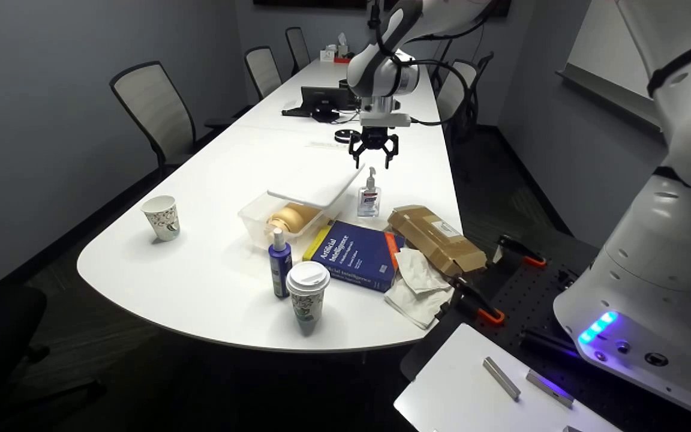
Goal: Put the transparent bottle in the bowl
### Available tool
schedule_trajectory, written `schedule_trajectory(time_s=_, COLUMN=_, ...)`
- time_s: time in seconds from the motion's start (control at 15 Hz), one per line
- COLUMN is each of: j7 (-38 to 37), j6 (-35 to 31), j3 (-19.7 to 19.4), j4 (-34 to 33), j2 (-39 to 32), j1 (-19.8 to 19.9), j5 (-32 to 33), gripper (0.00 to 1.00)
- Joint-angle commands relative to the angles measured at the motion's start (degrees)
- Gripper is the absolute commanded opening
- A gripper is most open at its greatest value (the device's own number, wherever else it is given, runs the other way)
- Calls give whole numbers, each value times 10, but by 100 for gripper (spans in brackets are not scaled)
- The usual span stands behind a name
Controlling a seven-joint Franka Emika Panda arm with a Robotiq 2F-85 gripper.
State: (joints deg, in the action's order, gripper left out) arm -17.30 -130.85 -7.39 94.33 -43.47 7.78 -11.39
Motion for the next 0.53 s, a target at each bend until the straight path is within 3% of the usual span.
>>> schedule_trajectory(time_s=0.0, j7=-13, j6=22, j3=-2, j4=0, j2=2, j1=-2, j5=-1, gripper=100)
schedule_trajectory(time_s=0.33, j7=-12, j6=39, j3=1, j4=-1, j2=0, j1=-1, j5=-5, gripper=100)
schedule_trajectory(time_s=0.4, j7=-13, j6=41, j3=1, j4=-2, j2=-2, j1=-1, j5=-4, gripper=75)
schedule_trajectory(time_s=0.47, j7=-13, j6=42, j3=1, j4=-3, j2=-3, j1=-1, j5=-4, gripper=74)
